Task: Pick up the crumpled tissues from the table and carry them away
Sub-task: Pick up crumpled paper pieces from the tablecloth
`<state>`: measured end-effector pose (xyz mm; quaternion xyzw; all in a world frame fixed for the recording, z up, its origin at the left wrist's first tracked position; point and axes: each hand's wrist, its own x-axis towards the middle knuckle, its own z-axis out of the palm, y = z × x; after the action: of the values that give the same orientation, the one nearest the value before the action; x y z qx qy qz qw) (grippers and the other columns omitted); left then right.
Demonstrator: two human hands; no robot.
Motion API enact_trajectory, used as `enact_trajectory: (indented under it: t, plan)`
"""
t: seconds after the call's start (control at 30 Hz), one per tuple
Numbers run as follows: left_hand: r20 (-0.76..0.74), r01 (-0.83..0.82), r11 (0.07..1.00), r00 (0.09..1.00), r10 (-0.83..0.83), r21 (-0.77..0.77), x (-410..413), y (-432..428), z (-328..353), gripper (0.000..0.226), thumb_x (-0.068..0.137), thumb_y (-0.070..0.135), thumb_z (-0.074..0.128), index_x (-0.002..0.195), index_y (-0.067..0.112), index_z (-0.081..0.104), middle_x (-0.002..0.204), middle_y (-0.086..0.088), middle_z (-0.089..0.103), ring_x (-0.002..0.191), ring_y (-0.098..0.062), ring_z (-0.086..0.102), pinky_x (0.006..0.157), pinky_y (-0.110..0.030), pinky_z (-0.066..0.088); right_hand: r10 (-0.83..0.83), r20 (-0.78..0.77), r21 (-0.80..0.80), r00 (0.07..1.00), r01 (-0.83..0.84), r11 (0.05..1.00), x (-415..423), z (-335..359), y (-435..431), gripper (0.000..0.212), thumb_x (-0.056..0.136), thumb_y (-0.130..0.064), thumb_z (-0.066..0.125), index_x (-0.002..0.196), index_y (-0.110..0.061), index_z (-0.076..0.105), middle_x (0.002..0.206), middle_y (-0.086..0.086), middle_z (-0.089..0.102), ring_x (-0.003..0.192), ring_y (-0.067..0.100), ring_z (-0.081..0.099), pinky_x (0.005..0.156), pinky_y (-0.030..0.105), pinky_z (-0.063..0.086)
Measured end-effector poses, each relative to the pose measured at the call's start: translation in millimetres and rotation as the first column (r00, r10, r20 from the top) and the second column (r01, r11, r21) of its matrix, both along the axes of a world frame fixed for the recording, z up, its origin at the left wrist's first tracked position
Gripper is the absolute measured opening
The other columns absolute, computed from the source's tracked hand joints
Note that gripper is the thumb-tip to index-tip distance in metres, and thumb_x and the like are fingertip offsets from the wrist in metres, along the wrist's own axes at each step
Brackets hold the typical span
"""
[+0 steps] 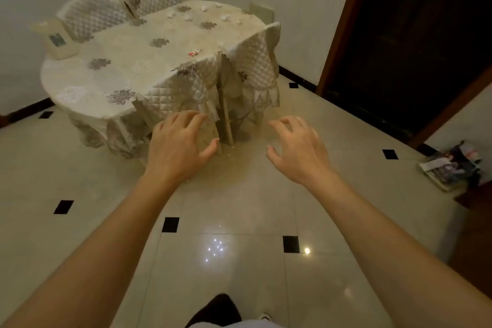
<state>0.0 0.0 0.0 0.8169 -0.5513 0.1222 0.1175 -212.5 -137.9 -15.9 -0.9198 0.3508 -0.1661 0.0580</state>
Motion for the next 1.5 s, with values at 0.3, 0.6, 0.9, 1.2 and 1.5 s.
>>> enact_trajectory:
  t: [0.3, 0.6, 0.9, 1.2, 1.5]
  plan:
    - [-0.033, -0.01, 1.0, 0.999, 0.01, 0.003, 21, -46, -13, 0.057, 0.087, 0.057, 0.052, 0.131, 0.021, 0.054, 0.133, -0.006, 0.058, 0.123, -0.027, 0.051, 0.095, -0.048, 0.045, 0.011, 0.014, -0.008, 1.0, -0.011, 1.0, 27, -12, -50, 0.048, 0.089, -0.039, 0.057, 0.131, -0.016, 0.055, 0.127, 0.007, 0.057, 0.122, 0.025, 0.05, 0.096, 0.043, 0.046]
    - [-0.023, -0.008, 1.0, 1.0, 0.008, 0.027, 103, -140, -26, 0.06, 0.088, 0.06, 0.047, 0.133, 0.021, 0.052, 0.134, -0.005, 0.057, 0.122, -0.025, 0.051, 0.098, -0.045, 0.046, 0.05, -0.054, 0.005, 0.997, -0.05, 0.999, 112, -21, -142, 0.049, 0.09, -0.04, 0.057, 0.133, -0.018, 0.053, 0.127, 0.006, 0.056, 0.12, 0.024, 0.05, 0.095, 0.043, 0.046]
    - [-0.066, 0.007, 1.0, 0.998, -0.007, 0.012, 229, -269, -22, 0.059, 0.088, 0.059, 0.047, 0.134, 0.022, 0.051, 0.134, -0.004, 0.056, 0.123, -0.025, 0.05, 0.099, -0.046, 0.044, 0.016, -0.055, 0.027, 0.998, -0.015, 1.0, 242, -16, -262, 0.049, 0.089, -0.041, 0.055, 0.133, -0.019, 0.053, 0.126, 0.003, 0.056, 0.118, 0.022, 0.05, 0.093, 0.04, 0.046]
    - [-0.106, -0.015, 1.0, 0.994, 0.018, 0.027, 307, -363, -34, 0.054, 0.087, 0.055, 0.053, 0.129, 0.021, 0.056, 0.131, -0.004, 0.059, 0.122, -0.028, 0.052, 0.096, -0.048, 0.044, 0.004, -0.053, 0.078, 0.999, 0.0, 0.997, 320, -37, -352, 0.048, 0.088, -0.041, 0.054, 0.131, -0.019, 0.055, 0.123, 0.004, 0.057, 0.116, 0.024, 0.052, 0.091, 0.042, 0.048]
    - [-0.149, -0.112, 0.992, 0.981, 0.12, 0.063, 371, -470, -60, 0.054, 0.088, 0.055, 0.053, 0.131, 0.023, 0.057, 0.134, -0.002, 0.059, 0.125, -0.026, 0.051, 0.097, -0.046, 0.044, 0.035, -0.089, 0.091, 0.995, -0.027, 0.995, 396, -58, -479, 0.048, 0.087, -0.046, 0.051, 0.129, -0.022, 0.054, 0.125, 0.003, 0.057, 0.116, 0.023, 0.052, 0.092, 0.041, 0.049]
